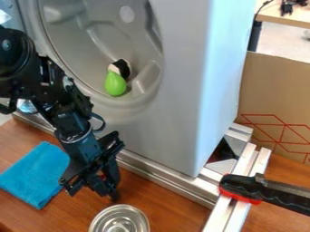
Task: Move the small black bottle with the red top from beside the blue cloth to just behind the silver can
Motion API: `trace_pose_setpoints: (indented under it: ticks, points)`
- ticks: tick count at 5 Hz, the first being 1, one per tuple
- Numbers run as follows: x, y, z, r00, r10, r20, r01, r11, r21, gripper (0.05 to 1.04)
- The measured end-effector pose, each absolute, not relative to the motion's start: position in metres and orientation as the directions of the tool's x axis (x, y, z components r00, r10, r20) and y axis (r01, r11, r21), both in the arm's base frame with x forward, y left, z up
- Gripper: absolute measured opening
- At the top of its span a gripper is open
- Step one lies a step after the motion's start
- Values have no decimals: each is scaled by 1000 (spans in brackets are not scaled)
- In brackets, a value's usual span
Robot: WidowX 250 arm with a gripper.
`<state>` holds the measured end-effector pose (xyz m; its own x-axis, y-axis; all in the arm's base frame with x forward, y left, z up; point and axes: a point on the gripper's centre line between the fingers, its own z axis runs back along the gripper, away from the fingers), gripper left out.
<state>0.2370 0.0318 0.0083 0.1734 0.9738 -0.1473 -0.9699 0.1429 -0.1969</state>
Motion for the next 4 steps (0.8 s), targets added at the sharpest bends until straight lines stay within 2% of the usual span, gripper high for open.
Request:
trace_pose_setpoints:
  ticks: [3, 4]
  points:
    - [236, 29, -1, 78, 976, -201, -990, 52, -132, 341]
    - [240, 26, -1, 66, 971, -230, -990, 35, -135, 413]
